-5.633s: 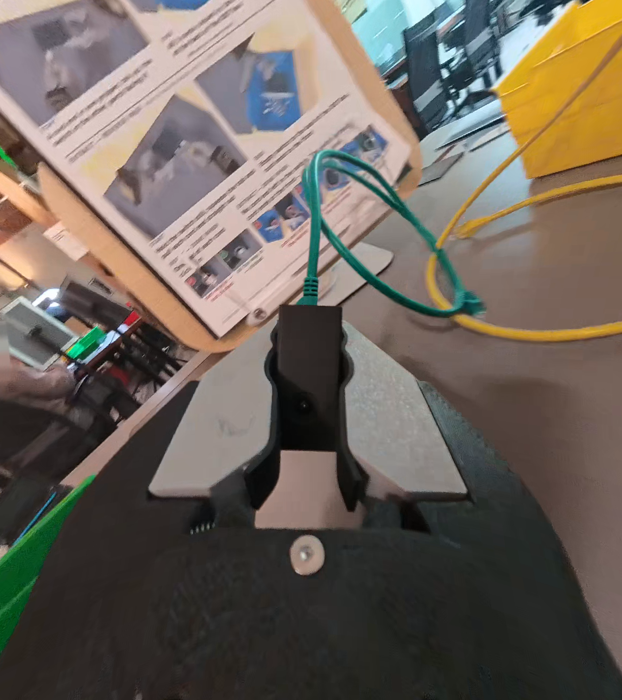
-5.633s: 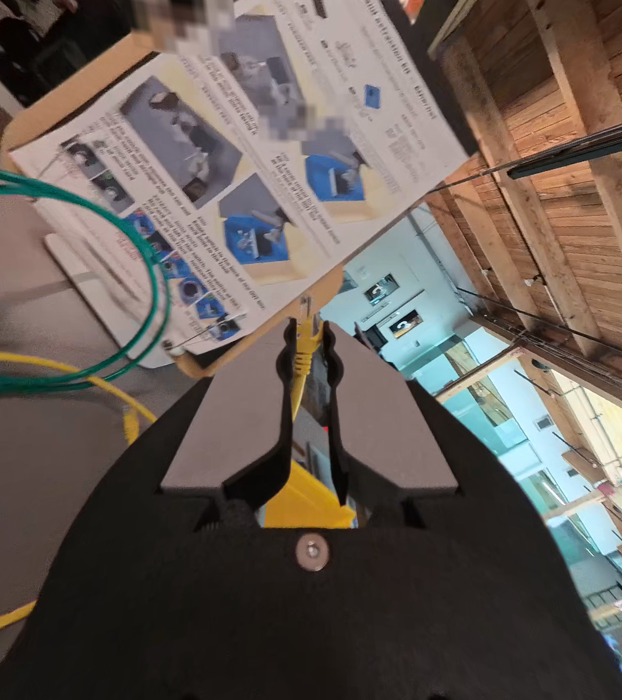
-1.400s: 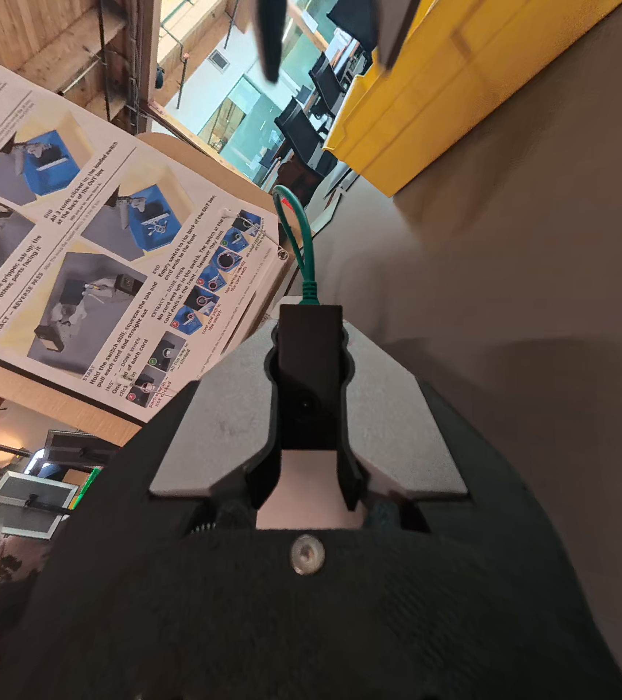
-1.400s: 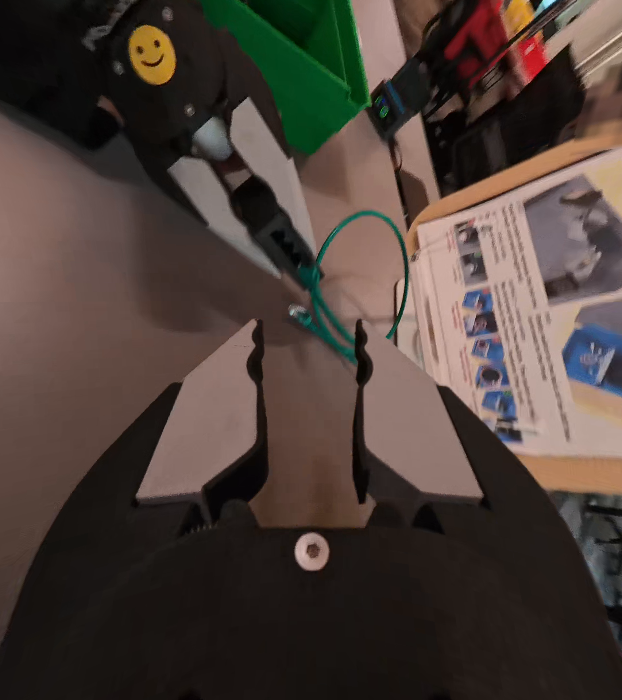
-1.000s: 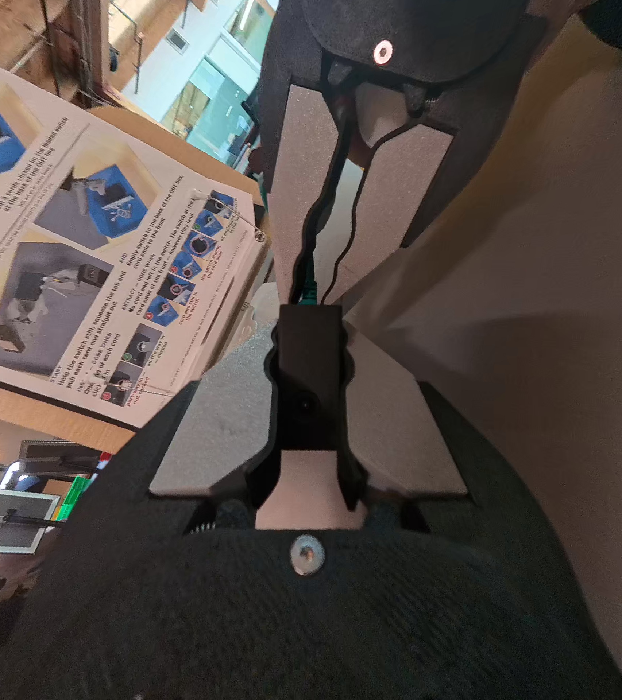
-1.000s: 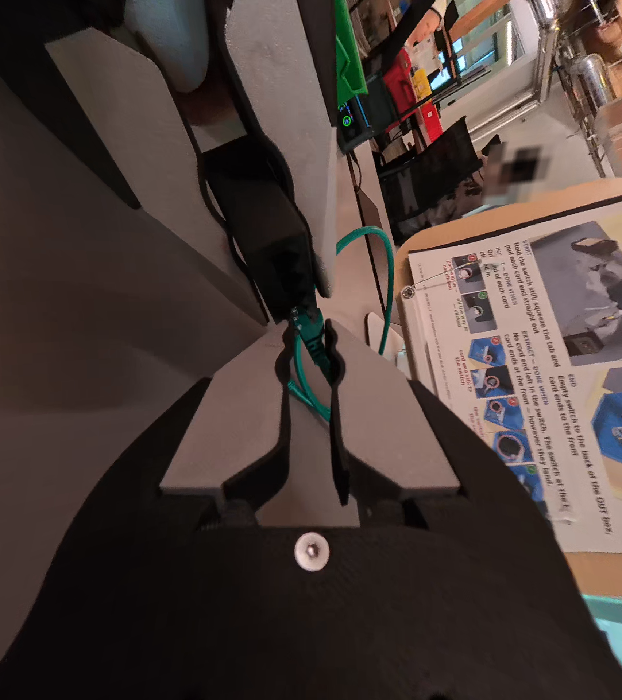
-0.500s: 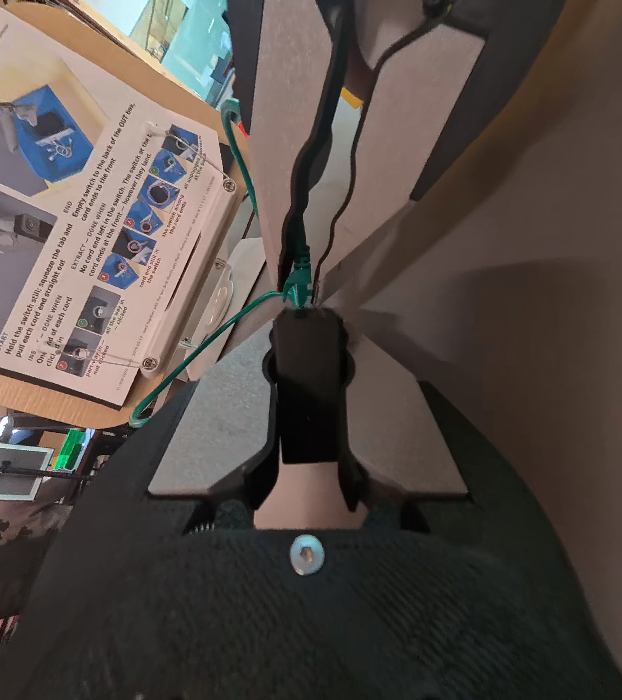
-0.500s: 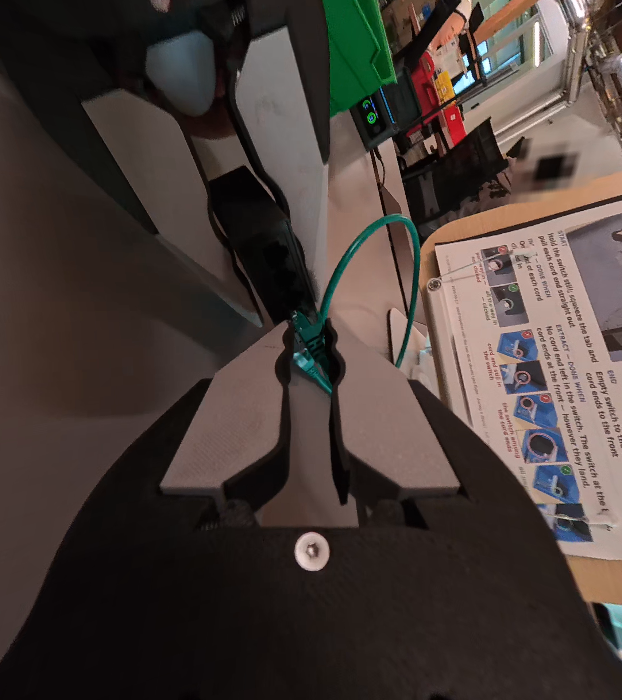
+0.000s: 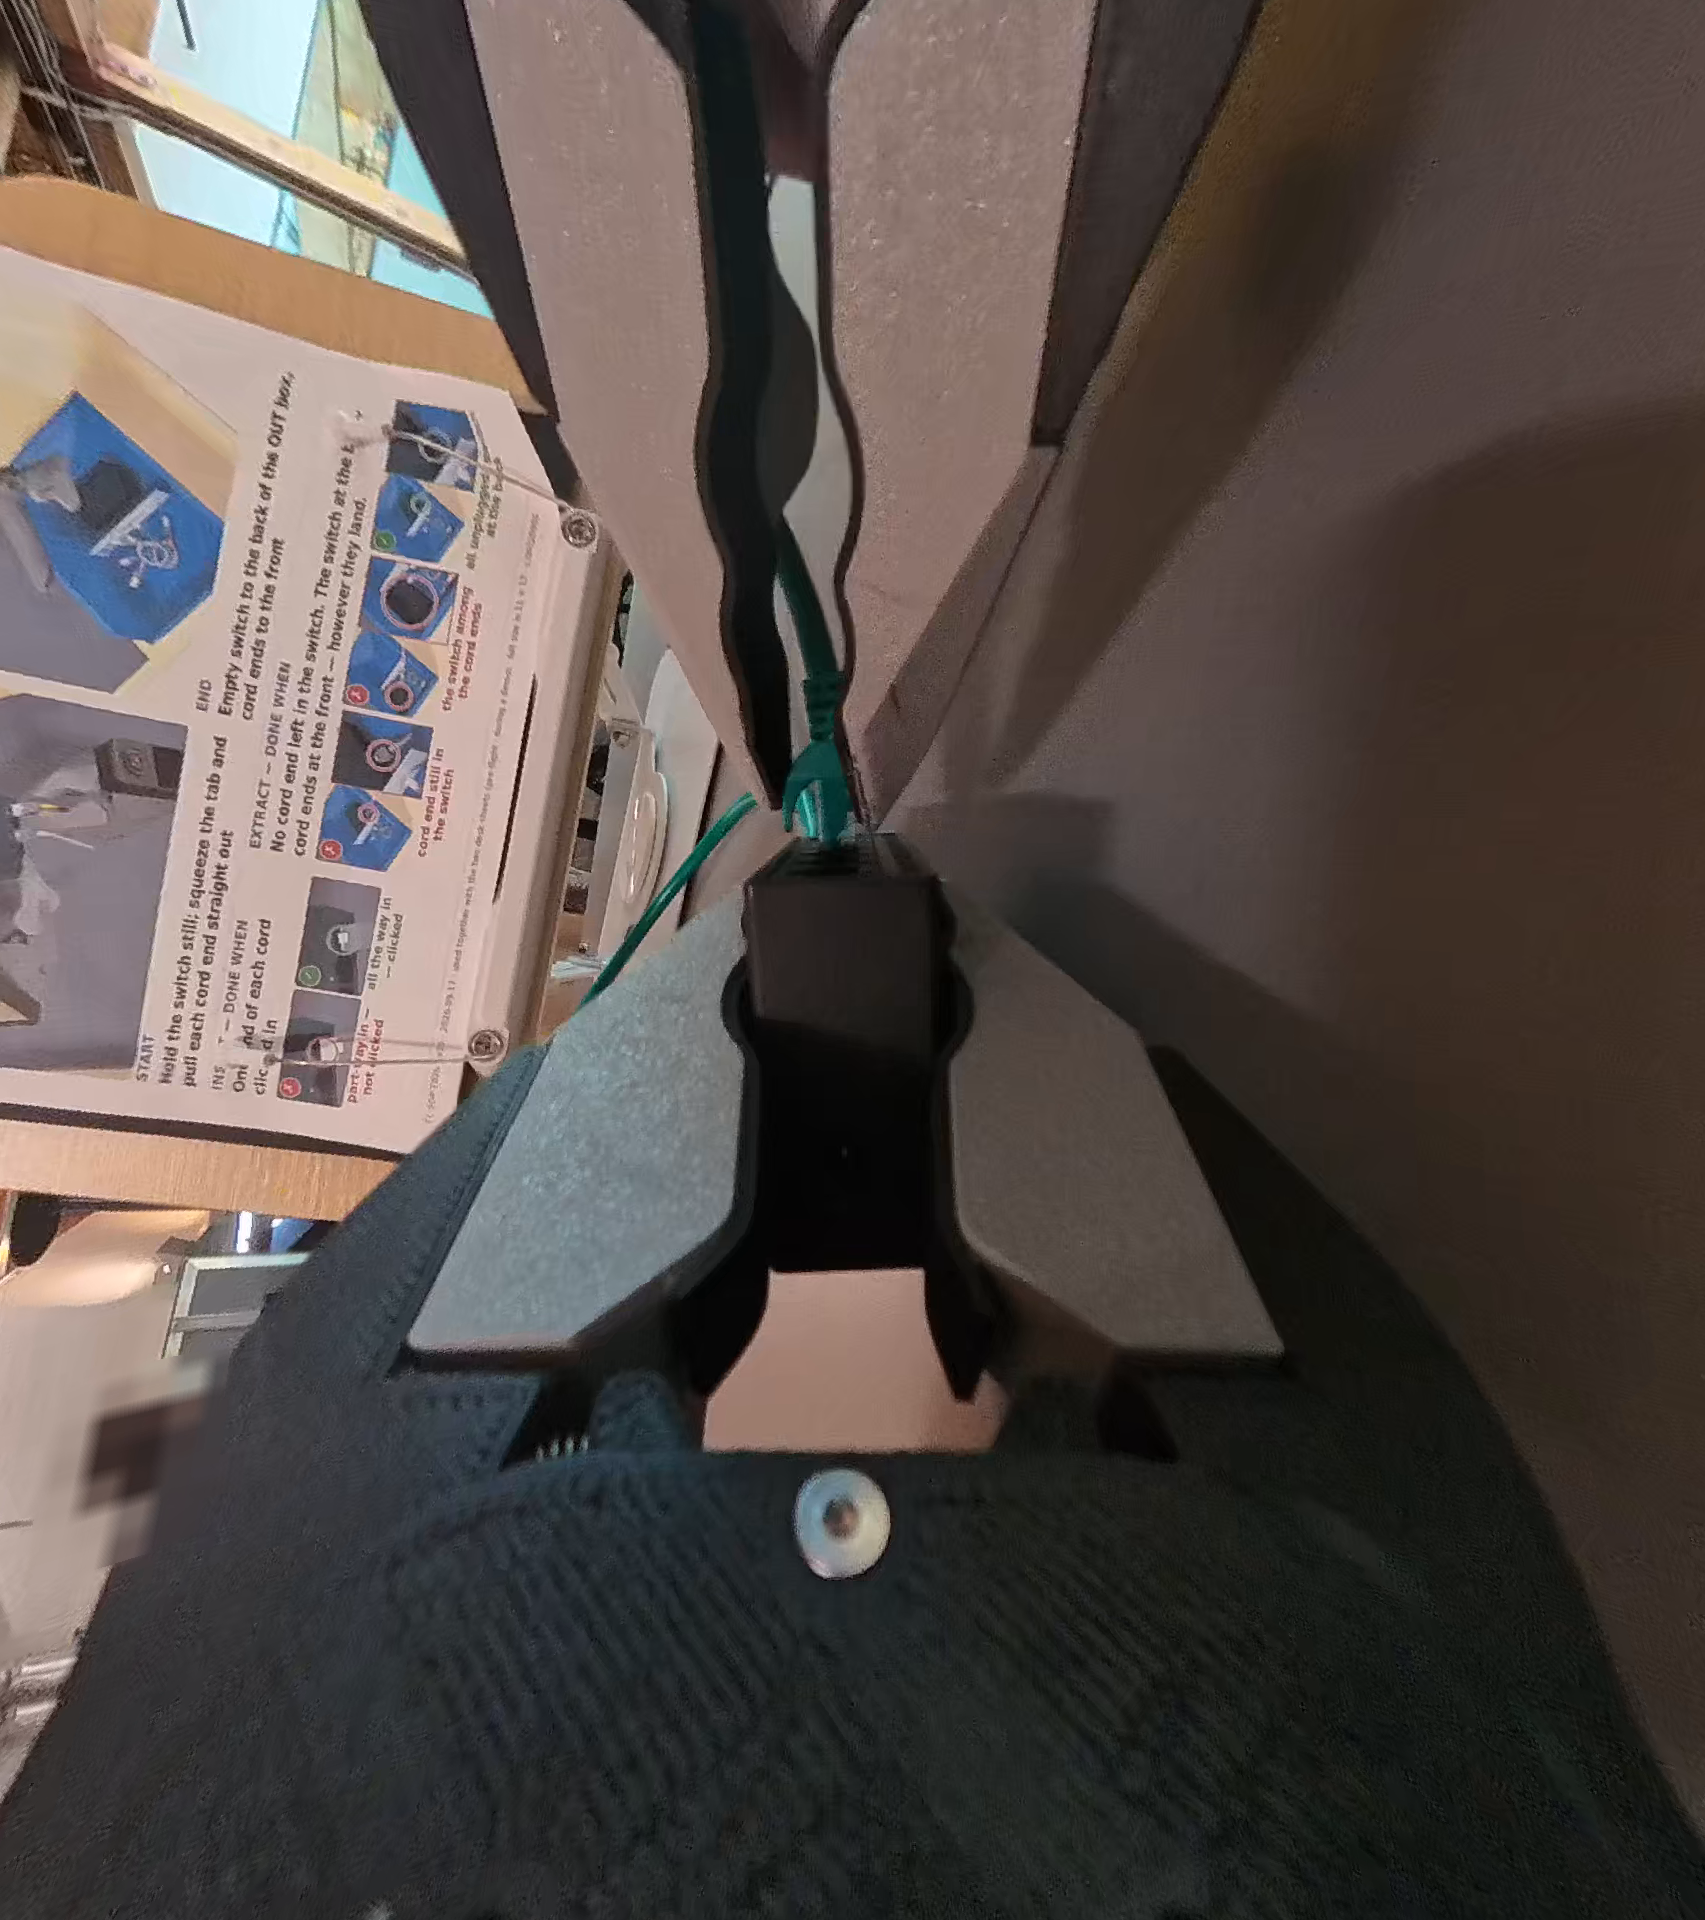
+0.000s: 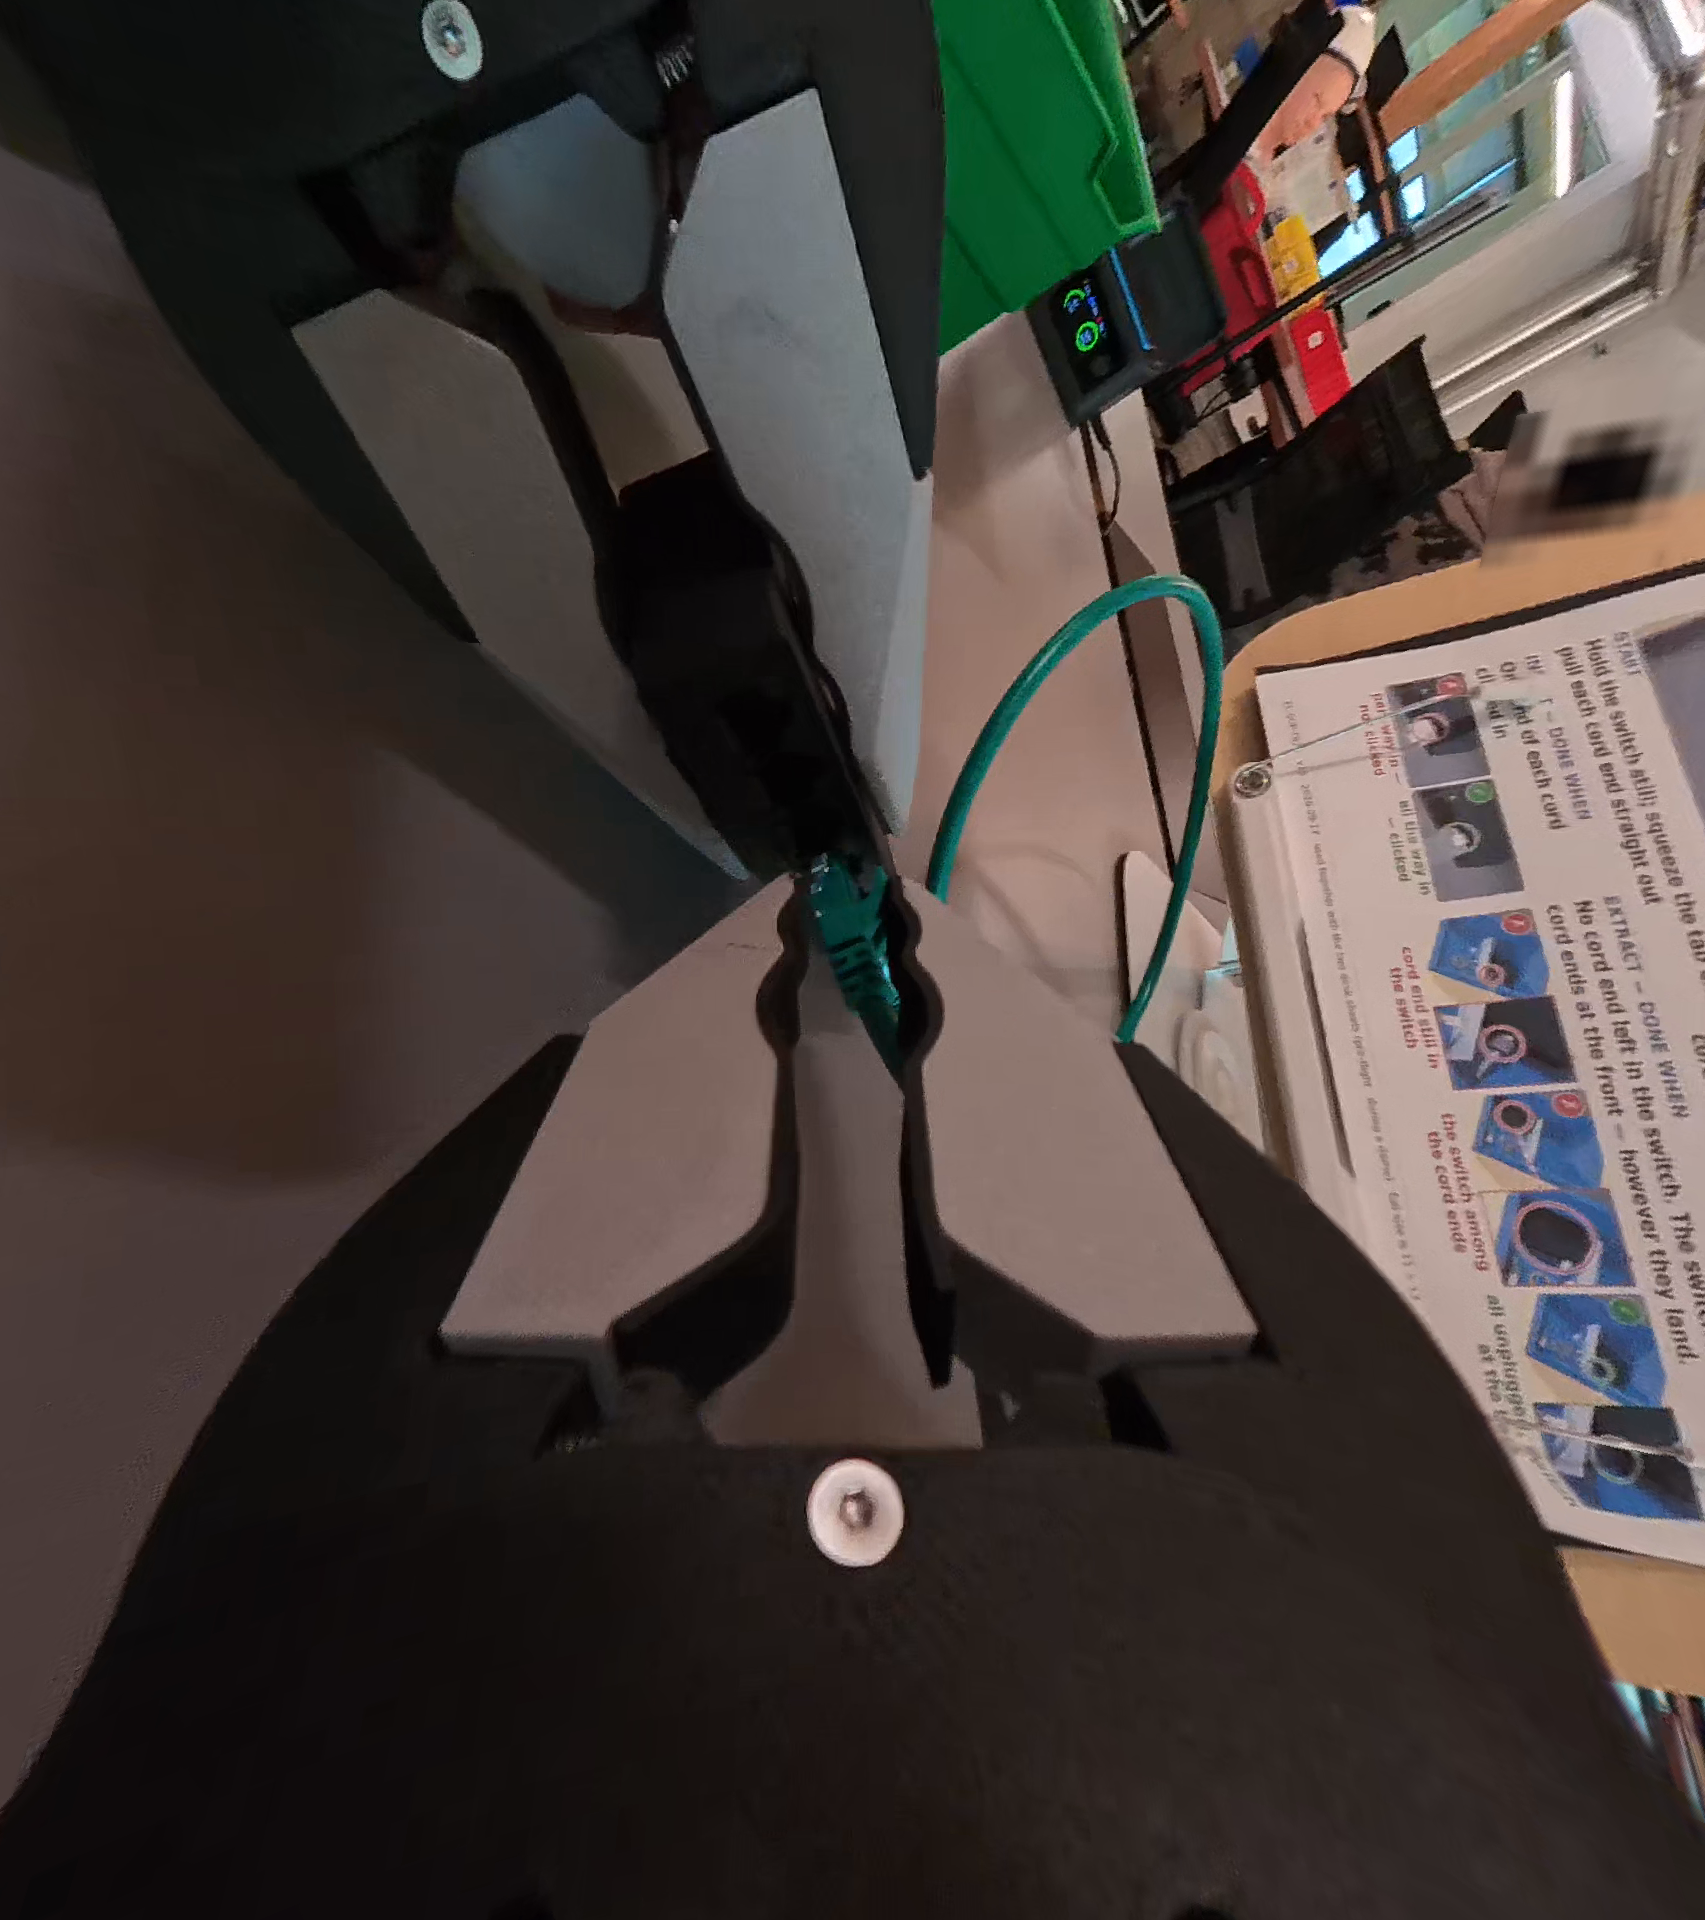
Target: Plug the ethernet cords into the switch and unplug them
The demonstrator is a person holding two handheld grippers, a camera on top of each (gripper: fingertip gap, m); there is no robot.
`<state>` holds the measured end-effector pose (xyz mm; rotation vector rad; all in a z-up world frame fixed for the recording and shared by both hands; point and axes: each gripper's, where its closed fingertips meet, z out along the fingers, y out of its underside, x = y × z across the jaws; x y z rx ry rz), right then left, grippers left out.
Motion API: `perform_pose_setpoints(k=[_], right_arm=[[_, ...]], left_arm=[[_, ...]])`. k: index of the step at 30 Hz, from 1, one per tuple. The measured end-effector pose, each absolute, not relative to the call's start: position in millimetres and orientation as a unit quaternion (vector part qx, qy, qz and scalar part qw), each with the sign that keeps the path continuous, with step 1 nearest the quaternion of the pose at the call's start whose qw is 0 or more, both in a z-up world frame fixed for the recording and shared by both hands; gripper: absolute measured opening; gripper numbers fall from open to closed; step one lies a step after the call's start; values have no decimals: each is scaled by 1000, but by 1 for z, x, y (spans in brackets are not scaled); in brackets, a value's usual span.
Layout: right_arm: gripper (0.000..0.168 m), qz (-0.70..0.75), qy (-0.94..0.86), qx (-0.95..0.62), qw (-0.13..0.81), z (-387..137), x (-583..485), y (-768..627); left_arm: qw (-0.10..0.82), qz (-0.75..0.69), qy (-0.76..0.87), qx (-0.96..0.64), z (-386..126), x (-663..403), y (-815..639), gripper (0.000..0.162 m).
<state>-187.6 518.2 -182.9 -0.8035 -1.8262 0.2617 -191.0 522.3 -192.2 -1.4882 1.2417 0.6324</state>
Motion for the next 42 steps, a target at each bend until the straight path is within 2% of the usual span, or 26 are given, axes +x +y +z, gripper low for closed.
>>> perform_pose_setpoints(k=[7, 12, 15, 18, 24, 32, 42], right_arm=[[11, 29, -766, -275, 581, -184, -192, 518], [11, -13, -772, -266, 577, -191, -194, 521], [17, -22, -777, -262, 572, -192, -193, 520], [11, -13, -786, -270, 555, -199, -192, 519], [11, 35, -784, -271, 558, -198, -191, 518], [11, -16, -776, -262, 574, -201, -200, 524], [10, 25, -779, -295, 553, -199, -198, 529]], left_arm=[[524, 232, 511, -640, -194, -193, 520, 27], [503, 256, 525, -638, -199, -194, 522, 27], [496, 265, 540, -626, -201, -191, 520, 27], [489, 273, 548, -621, -203, -188, 519, 27], [494, 278, 554, -610, -200, -184, 518, 27], [493, 265, 536, -632, -202, -192, 522, 27], [488, 238, 462, -701, -206, -204, 531, 32]])
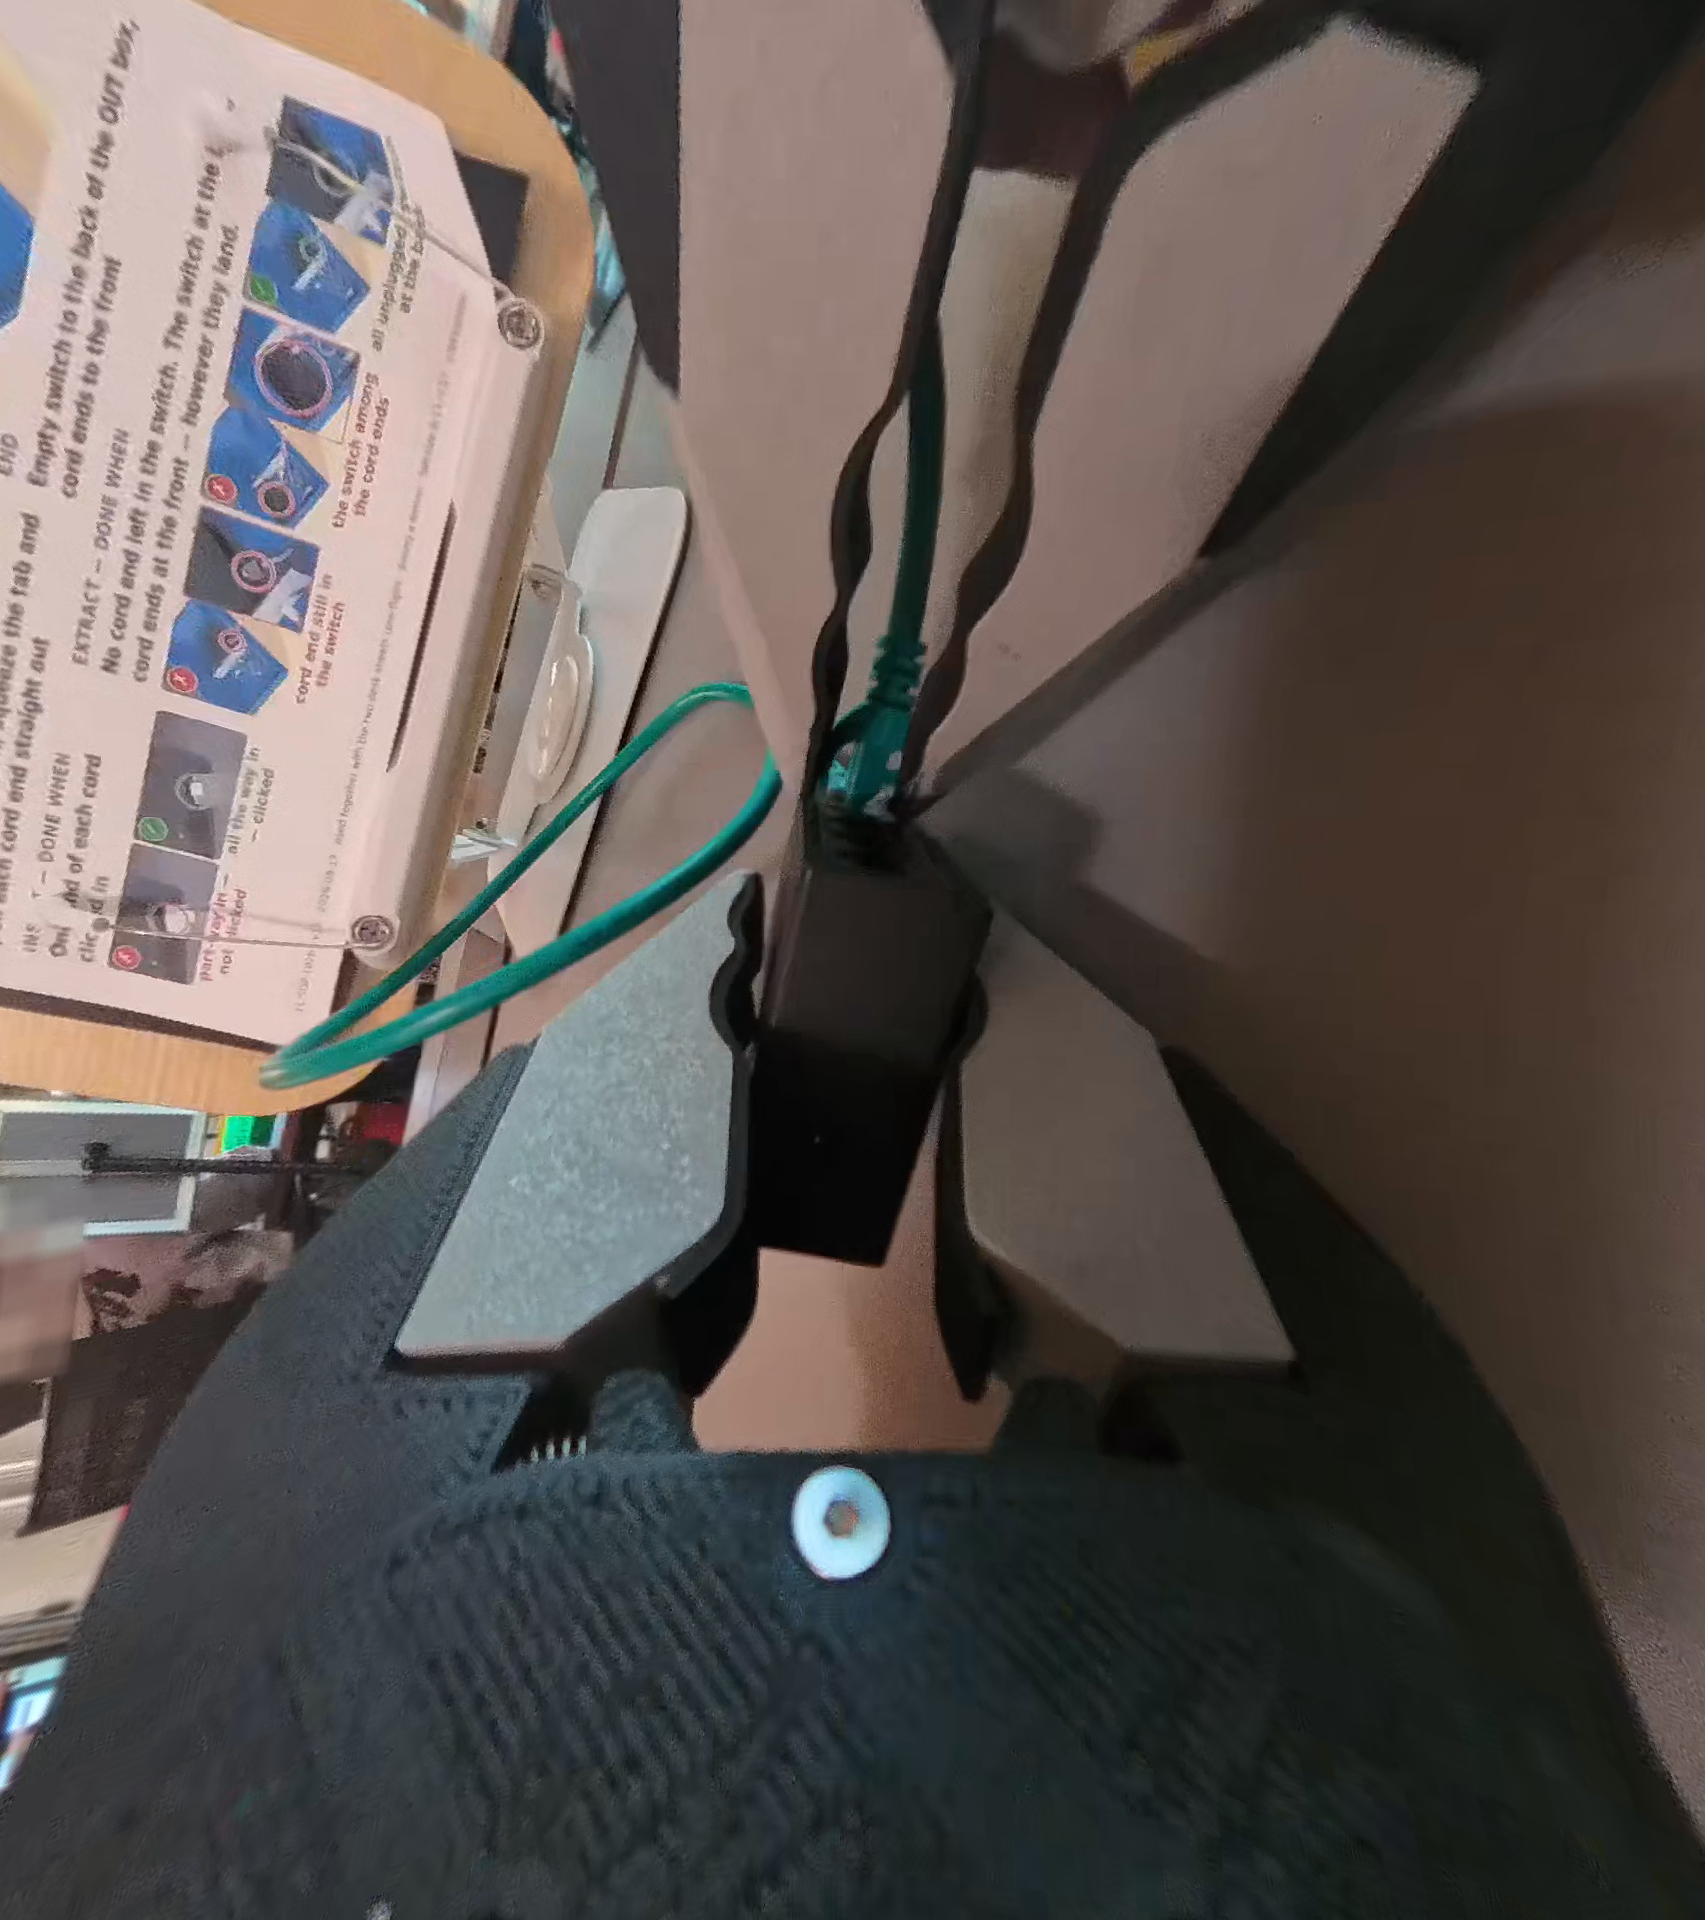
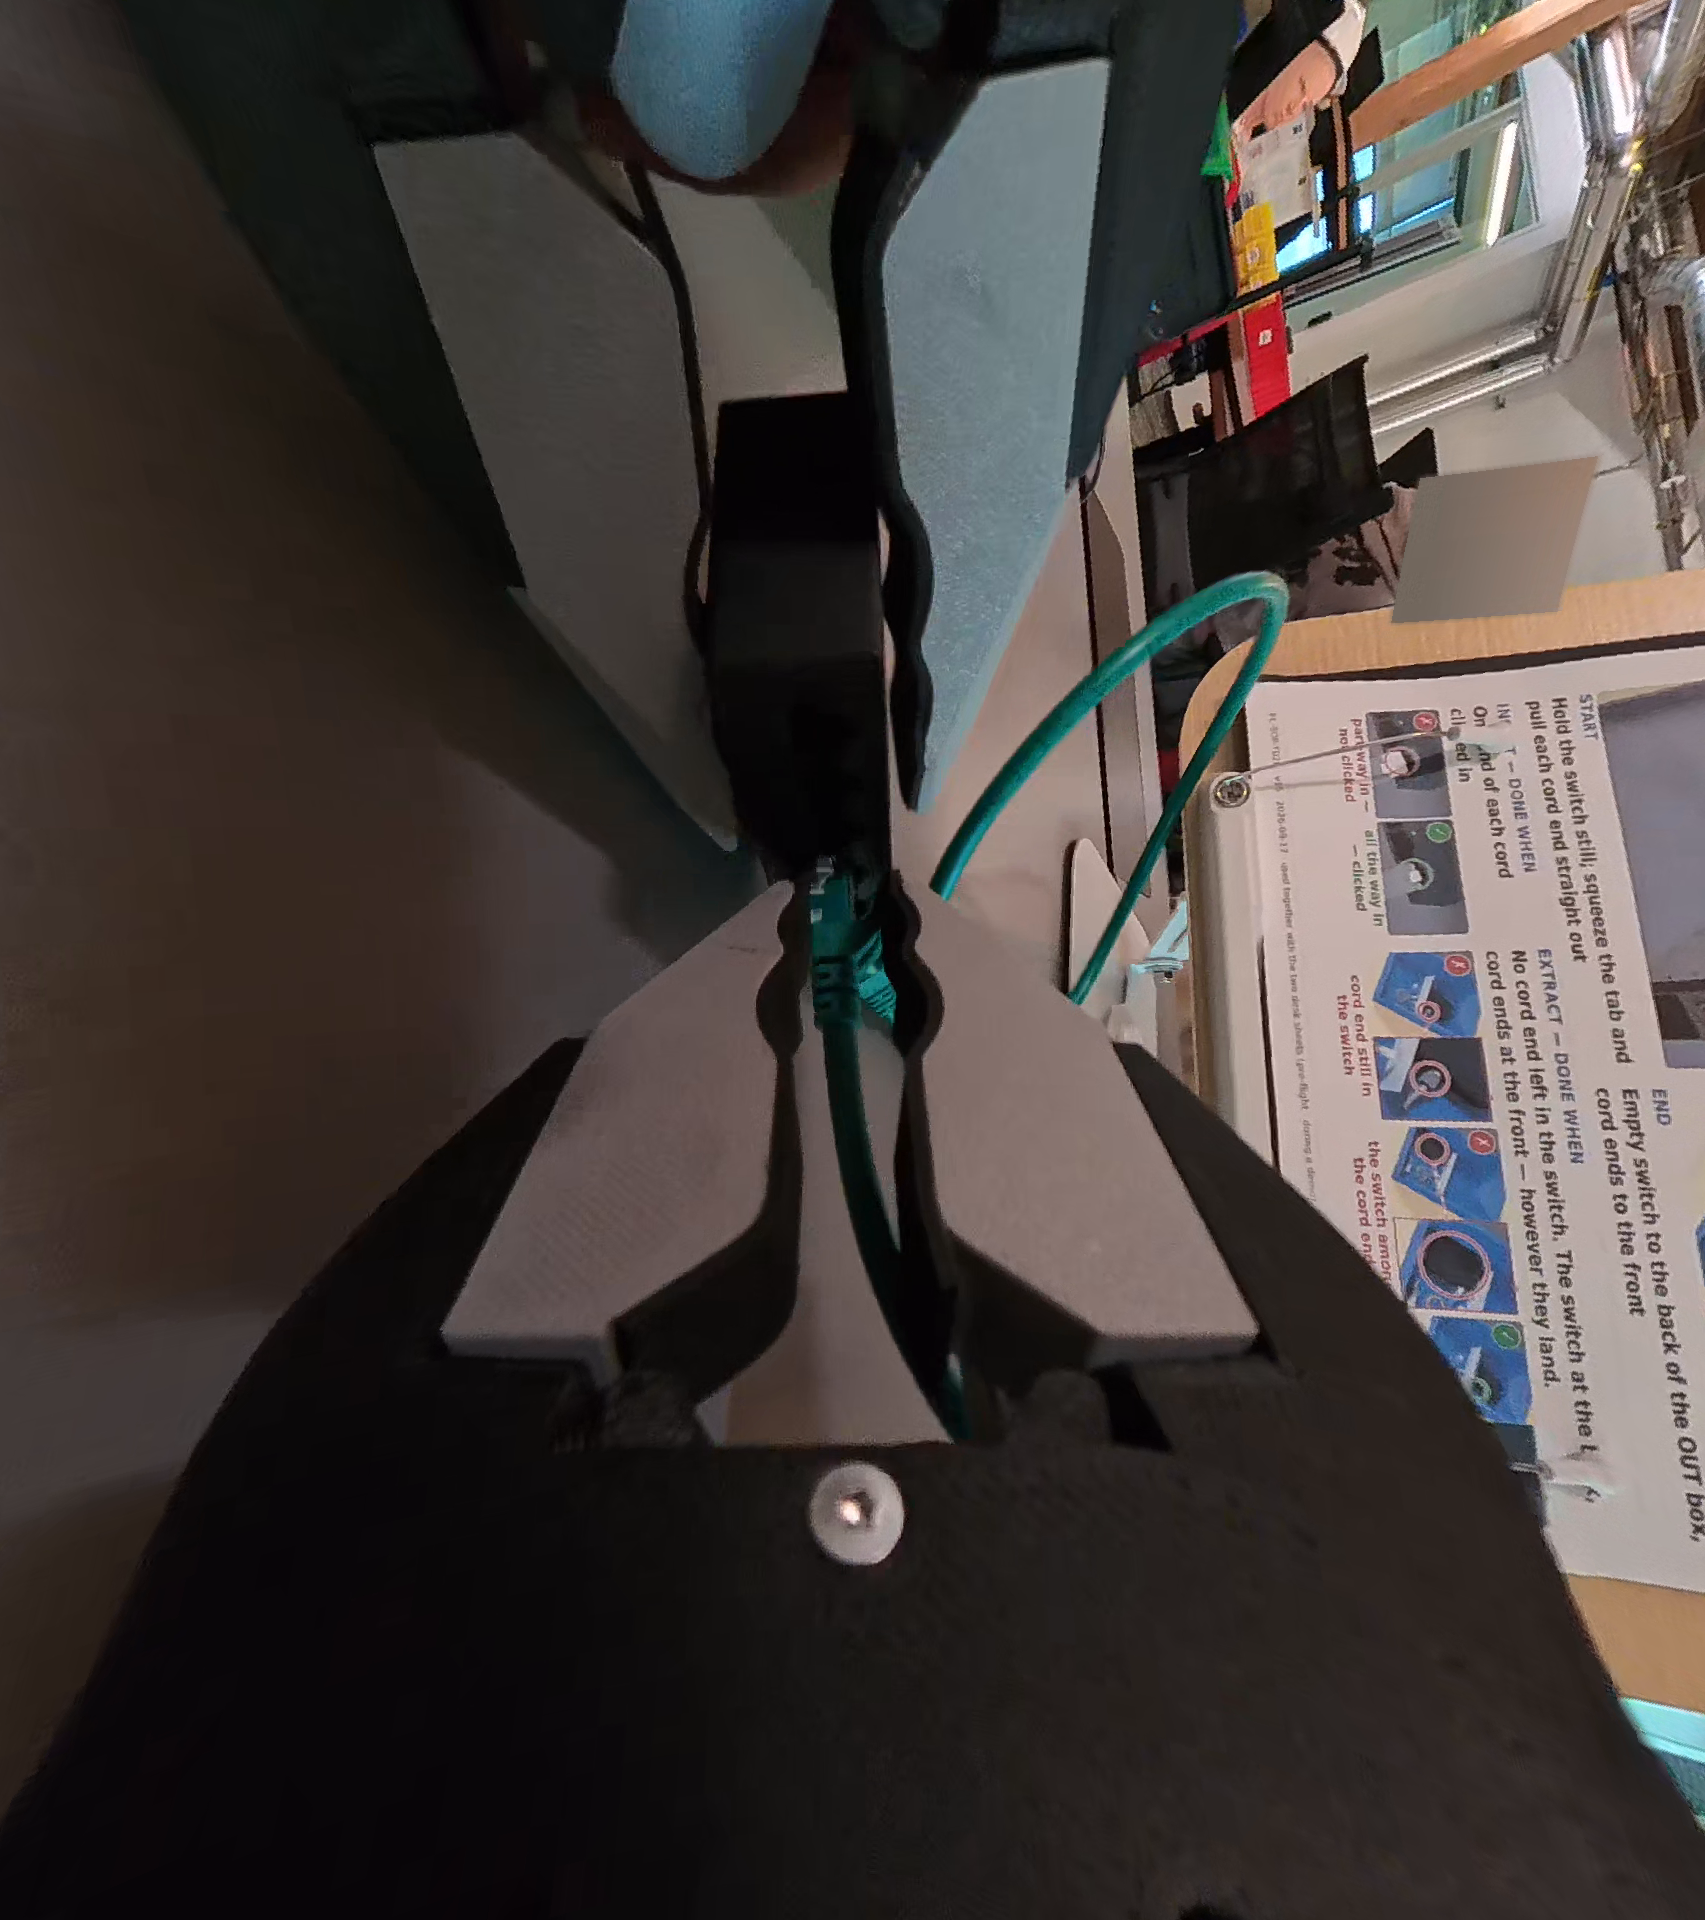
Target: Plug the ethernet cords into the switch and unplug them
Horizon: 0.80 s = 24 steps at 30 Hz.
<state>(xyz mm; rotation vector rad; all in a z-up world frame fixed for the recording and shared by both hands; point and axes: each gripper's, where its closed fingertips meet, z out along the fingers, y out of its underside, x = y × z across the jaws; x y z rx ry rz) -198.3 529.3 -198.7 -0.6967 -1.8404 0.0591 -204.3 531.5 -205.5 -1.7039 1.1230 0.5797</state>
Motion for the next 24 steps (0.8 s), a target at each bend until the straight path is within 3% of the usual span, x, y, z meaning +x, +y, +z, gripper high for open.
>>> perform_pose_setpoints(k=[13, 22, 24], right_arm=[[11, -15, -732, -241, 637, -169, -196, 528], [17, 9, -732, -261, 629, -161, -189, 525], [12, -1, -738, -251, 626, -163, -188, 525]], left_arm=[[501, 413, 520, -556, -172, -199, 532, 27], [526, 381, 516, -558, -166, -193, 527, 27], [529, 379, 521, -553, -166, -190, 525, 27]])
